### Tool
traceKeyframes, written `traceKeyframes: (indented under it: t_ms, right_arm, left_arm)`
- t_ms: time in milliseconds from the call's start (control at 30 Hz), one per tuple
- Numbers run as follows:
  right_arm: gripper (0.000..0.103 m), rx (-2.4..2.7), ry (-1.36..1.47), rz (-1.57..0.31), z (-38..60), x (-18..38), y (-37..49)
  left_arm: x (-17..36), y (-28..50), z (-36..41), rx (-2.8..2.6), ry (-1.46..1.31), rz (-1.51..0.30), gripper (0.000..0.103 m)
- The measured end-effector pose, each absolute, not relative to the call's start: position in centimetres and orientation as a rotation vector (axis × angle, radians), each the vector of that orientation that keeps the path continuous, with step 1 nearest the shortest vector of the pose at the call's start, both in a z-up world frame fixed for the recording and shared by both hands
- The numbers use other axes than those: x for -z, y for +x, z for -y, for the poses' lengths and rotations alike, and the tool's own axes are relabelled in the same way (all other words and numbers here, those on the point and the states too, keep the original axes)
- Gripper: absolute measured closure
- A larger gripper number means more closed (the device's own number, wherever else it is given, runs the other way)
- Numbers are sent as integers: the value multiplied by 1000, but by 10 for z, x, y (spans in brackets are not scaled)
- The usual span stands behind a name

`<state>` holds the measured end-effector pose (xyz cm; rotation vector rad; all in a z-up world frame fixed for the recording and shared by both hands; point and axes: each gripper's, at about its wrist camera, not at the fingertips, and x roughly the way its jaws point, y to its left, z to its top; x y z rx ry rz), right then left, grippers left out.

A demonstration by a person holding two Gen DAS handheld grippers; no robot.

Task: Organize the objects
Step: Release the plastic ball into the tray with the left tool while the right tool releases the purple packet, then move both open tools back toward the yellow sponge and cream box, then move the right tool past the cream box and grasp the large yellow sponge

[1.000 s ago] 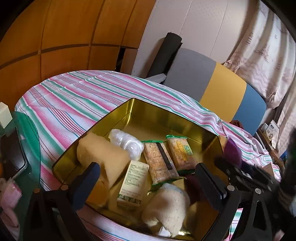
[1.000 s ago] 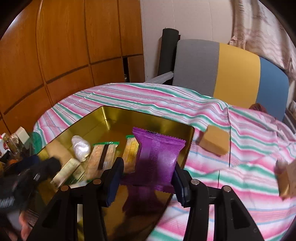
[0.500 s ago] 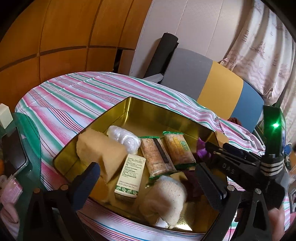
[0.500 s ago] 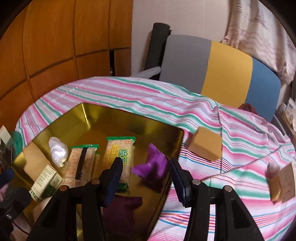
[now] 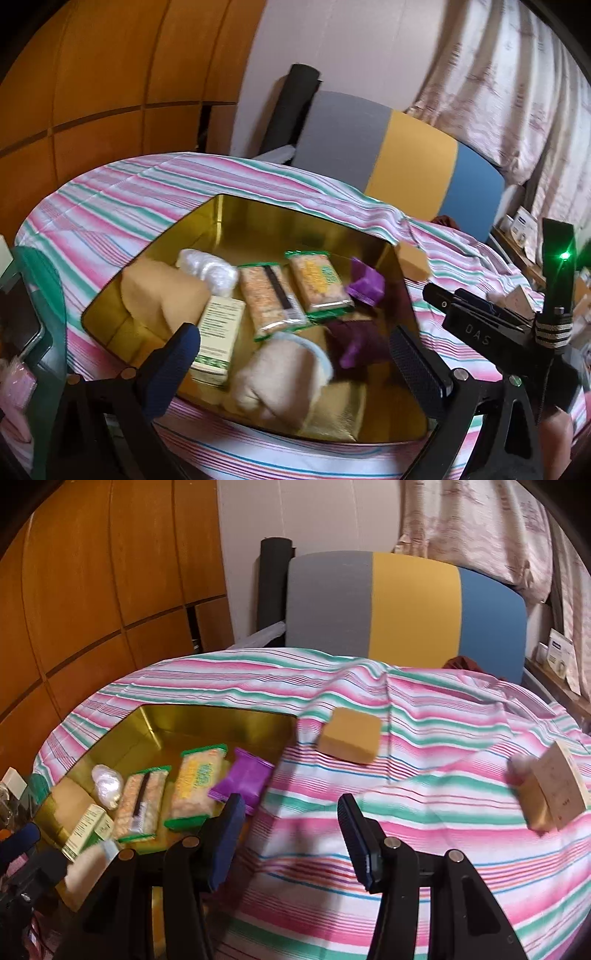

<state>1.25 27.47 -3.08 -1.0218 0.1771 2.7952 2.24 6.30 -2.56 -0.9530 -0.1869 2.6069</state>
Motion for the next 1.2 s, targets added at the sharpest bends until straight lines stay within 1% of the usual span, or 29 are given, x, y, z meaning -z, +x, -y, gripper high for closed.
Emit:
traceKeyframes:
  t_ms: [267,400,533,633,800,833,867,933,967,1067,1200]
  right_arm:
    - [50,-2698,-1077,-175,-311,49,41]
    - [50,-2652,-1084,-148,-335,53,58]
    - [50,-2560,-1000,-71,-377,42,73]
    - [50,-2469,-906,-70,-420,26,79]
    - [49,-2339,-829,-206,-504,4,83]
    - [47,-2321,-832,-237,-523,1,83]
    - [41,-2314,-854,-260,-536,1,81]
    - [40,-2314,-913,-309,-559,3,76]
    - [40,-2324,-941,-343,-567,5,75]
    - [36,-2383,-997,-542,-587,16,76]
    - [36,-2442,-1008,-579,-578,20,81]
  left_arm:
    - [26,40,-86,-2553,-919,81,0]
    - [27,48,-93,-2528,-910,57,0]
    - [31,56,-103,-2491,-928,33,0]
    - [34,62,-109,-2469,-940,13,0]
    - [36,70,-118,-2442,-948,-19,0]
    - [36,71,-119,-2441,-951,-20,0]
    - [37,72,-120,-2442,-956,-25,0]
    - [39,74,-122,-2437,-968,-34,0]
    - [40,74,-124,-2430,-976,-37,0]
    - [41,77,-128,-2425,-981,-53,0]
    - [41,81,-133,-2419,-970,-72,0]
